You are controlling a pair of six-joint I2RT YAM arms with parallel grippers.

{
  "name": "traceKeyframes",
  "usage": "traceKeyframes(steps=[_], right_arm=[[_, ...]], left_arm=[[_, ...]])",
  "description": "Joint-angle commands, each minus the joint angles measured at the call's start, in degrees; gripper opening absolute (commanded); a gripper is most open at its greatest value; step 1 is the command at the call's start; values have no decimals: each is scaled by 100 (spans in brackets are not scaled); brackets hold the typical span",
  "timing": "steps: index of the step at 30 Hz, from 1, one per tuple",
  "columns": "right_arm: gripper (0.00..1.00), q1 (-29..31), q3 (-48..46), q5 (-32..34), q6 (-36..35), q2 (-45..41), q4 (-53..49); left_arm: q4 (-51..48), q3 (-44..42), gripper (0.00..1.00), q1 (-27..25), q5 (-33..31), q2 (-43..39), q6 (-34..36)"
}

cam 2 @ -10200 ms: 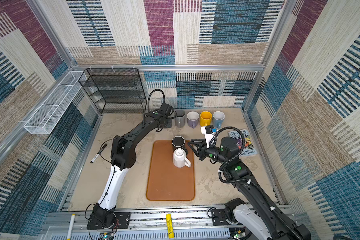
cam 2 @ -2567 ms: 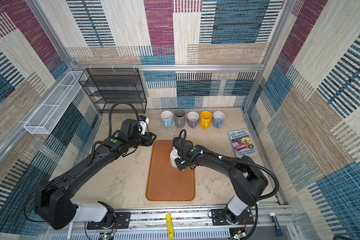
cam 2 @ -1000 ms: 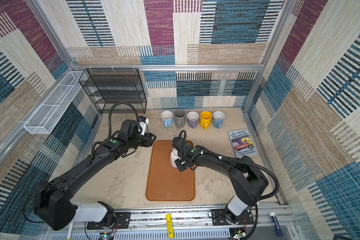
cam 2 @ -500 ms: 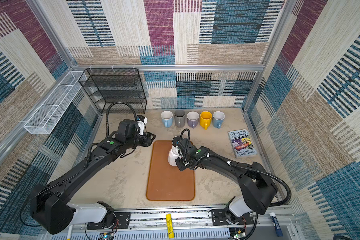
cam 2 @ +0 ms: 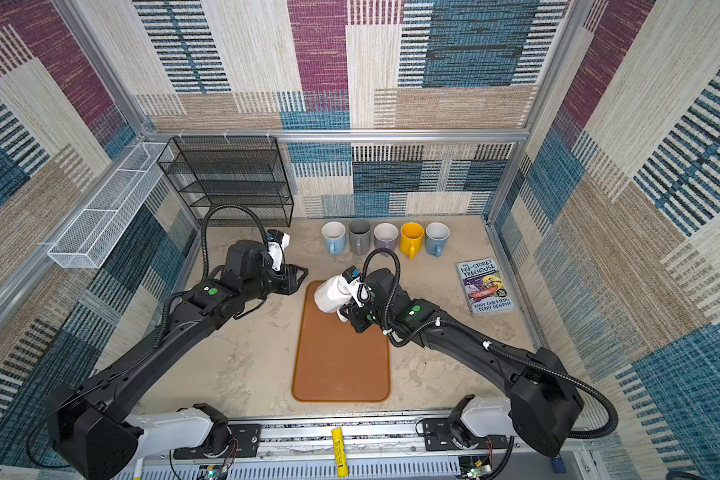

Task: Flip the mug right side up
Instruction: 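Rotate the white mug sideways with the right gripper while the left gripper approaches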

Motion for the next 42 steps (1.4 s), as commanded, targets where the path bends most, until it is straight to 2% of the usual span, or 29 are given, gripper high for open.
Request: traceKeyframes(steps=[1, 6, 16, 21, 34, 42], right_arm=[[0, -259, -61, -768, -43, -171, 1275], [0, -718, -41, -1606, 31, -287, 1806], [0, -1211, 194, -2908, 326, -285, 2649], [0, -1264, 381, -3088, 425, -297, 2801], [0, -1300, 463, -3726, 1178, -334, 3903], [0, -1300, 443, -4002, 1503, -287, 4447]], left_arm=[[85, -11, 47, 0, 184, -107, 4], [205, -89, 47, 7, 367, -291, 15], [1202, -654, 46, 8, 1595, -909, 193], [1582, -878, 46, 10, 1778, -1163, 109], [3864, -1564, 45, 9, 3406, -1277, -703], [4701, -1694, 45, 9, 3757, -1177, -1115]])
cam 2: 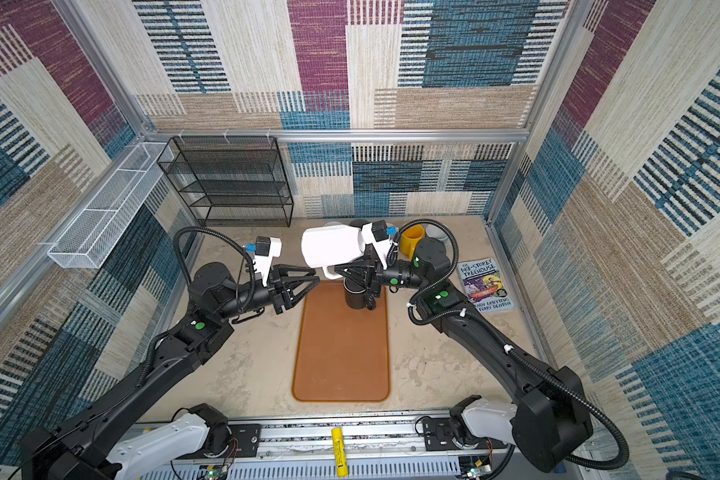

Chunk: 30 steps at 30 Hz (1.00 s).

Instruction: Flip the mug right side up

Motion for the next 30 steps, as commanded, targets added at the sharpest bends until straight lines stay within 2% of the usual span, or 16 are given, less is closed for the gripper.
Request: traceKeyframes(steps=[1, 4, 7, 19, 30], right_arm=[[0, 3, 64, -176, 239, 3, 832], [0, 0, 59, -247, 341, 45, 997], [0, 0, 52, -299, 441, 81, 1144], [0, 3, -2, -415, 731, 230, 1595], [0, 92, -135, -358, 979, 319, 2105]], left_arm=[[773, -41, 44, 5, 335, 60, -374], [1287, -136, 44, 4, 554, 152, -582], [1379, -114, 44, 4, 597, 262, -659], [2880, -161, 44, 4, 783, 749, -1445], [3780, -186, 37, 6, 738, 1025, -1957]])
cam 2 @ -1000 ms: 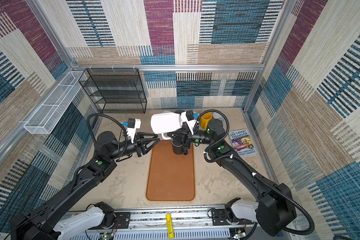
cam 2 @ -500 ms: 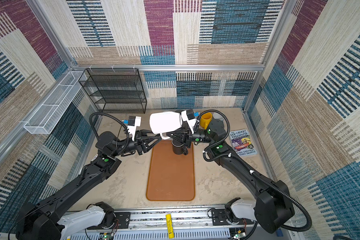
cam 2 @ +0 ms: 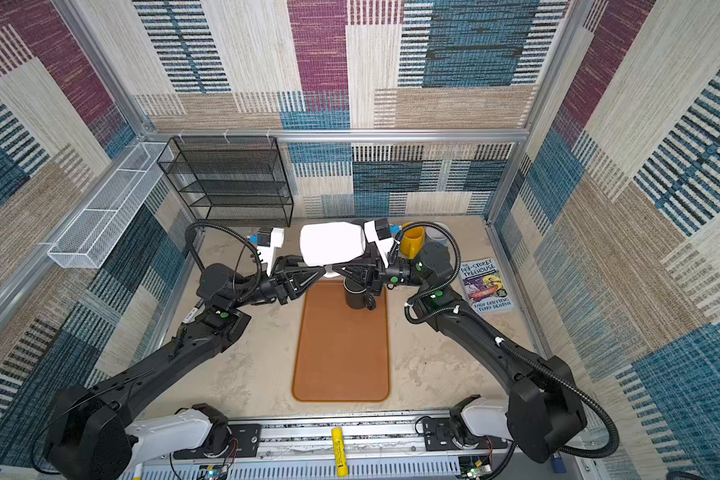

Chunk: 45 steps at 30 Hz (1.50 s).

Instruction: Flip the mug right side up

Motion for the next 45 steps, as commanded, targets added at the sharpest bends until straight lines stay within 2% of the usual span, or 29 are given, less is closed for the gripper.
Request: traceKeyframes(steps=[1, 9, 23, 28, 37, 41, 45], right_arm=[[0, 60, 10, 3, 121, 35, 487], [0, 175, -42, 120, 130, 71, 659], [0, 304, -23, 102, 107, 267, 732], [0, 317, 3, 128, 4, 291, 607], [0, 316, 123, 288, -248, 213, 120], [8, 318, 80, 441, -260, 132, 102], [24, 313, 69, 572, -276, 72, 69]], left_arm=[[783, -19, 35, 6, -53, 46, -275], [1386, -71, 20, -7, -136, 203, -575], [1606, -79, 12, -10, -103, 180, -717], [1544, -71, 0, -14, -57, 193, -698], [956, 2, 0, -3, -168, 106, -401], [856, -25, 0, -3, -249, 47, -286], [661, 6, 0, -5, -272, -15, -165]])
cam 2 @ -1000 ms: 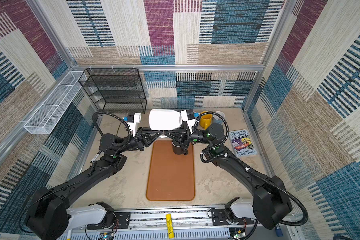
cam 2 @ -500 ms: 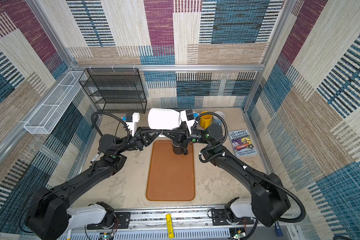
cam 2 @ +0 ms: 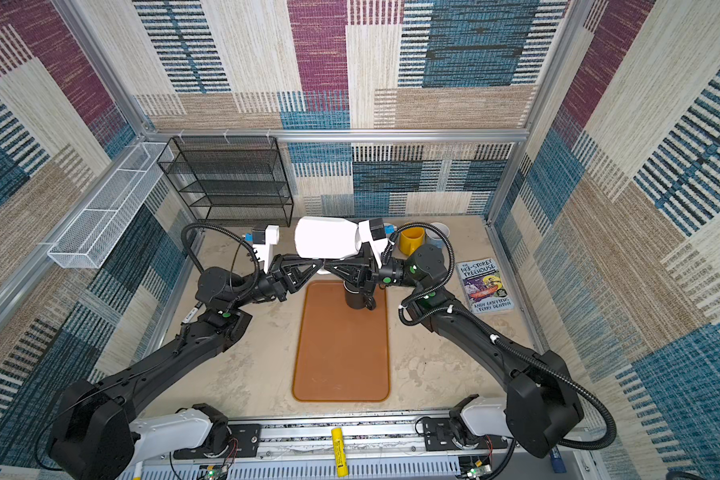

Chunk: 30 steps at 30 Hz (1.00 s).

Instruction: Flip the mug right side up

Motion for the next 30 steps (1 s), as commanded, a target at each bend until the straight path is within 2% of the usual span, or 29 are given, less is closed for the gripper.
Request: traceKeyframes(steps=[1, 12, 21, 24, 30], right_arm=[[25, 11, -24, 230, -182, -45, -154], [42, 7, -51, 565, -206, -170, -360], [44, -7, -115, 709, -115, -188, -307], [40, -9, -122, 718, -81, -196, -274], [15, -13, -34, 451, 43, -54, -196]], left_arm=[[166, 91, 0, -16, -40, -78, 167], [166, 14, 0, -17, -48, -208, 236], [60, -32, 0, -10, -97, -278, 303], [-101, -15, 0, -11, -94, -272, 376], [-186, 56, 0, -15, 6, -167, 370]])
